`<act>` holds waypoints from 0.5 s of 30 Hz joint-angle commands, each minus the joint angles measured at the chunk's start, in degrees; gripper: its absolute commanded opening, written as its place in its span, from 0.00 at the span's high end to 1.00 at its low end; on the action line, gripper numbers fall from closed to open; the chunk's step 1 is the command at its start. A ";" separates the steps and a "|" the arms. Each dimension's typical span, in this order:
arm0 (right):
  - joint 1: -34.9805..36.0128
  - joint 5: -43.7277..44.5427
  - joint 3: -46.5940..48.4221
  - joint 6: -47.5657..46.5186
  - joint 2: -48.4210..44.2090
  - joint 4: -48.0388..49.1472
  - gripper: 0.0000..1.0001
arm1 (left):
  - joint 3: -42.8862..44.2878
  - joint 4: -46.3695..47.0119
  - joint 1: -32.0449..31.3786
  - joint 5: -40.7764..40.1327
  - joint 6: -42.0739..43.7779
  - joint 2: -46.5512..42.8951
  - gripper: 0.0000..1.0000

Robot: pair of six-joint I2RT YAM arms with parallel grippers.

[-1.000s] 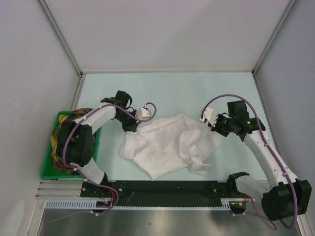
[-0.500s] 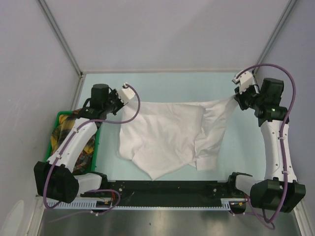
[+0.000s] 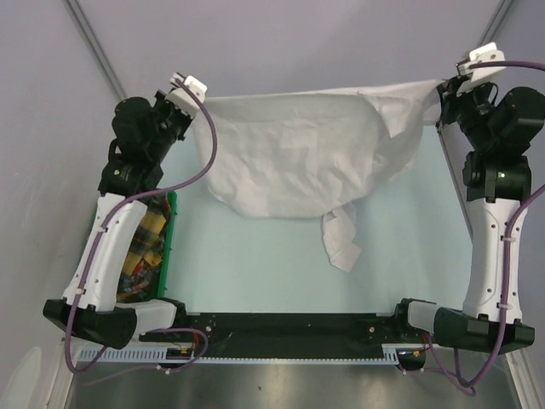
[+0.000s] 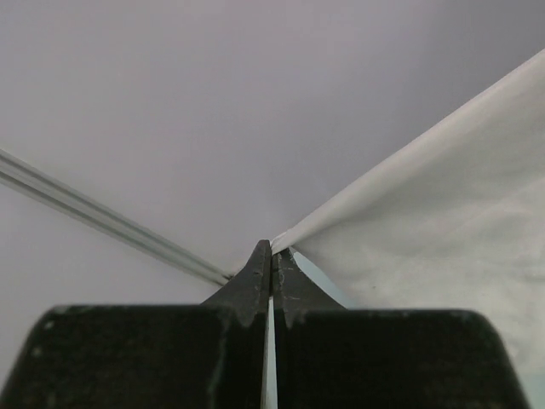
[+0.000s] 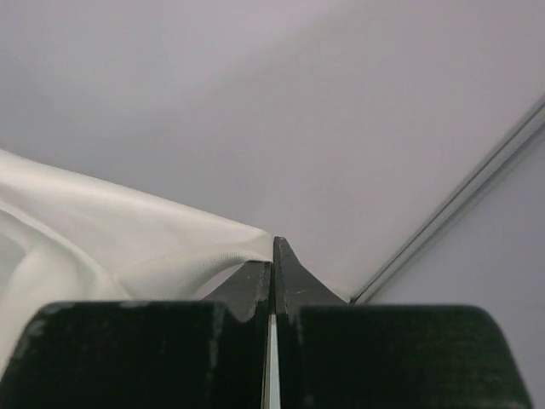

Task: Fold and stack the long sleeve shirts
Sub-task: Flatten the shirt out

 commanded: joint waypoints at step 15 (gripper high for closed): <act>-0.83 23.75 11.48 -5.47 -21.83 9.65 1.00 | 7.75 -4.57 -8.85 -4.95 -2.02 -23.63 1.00</act>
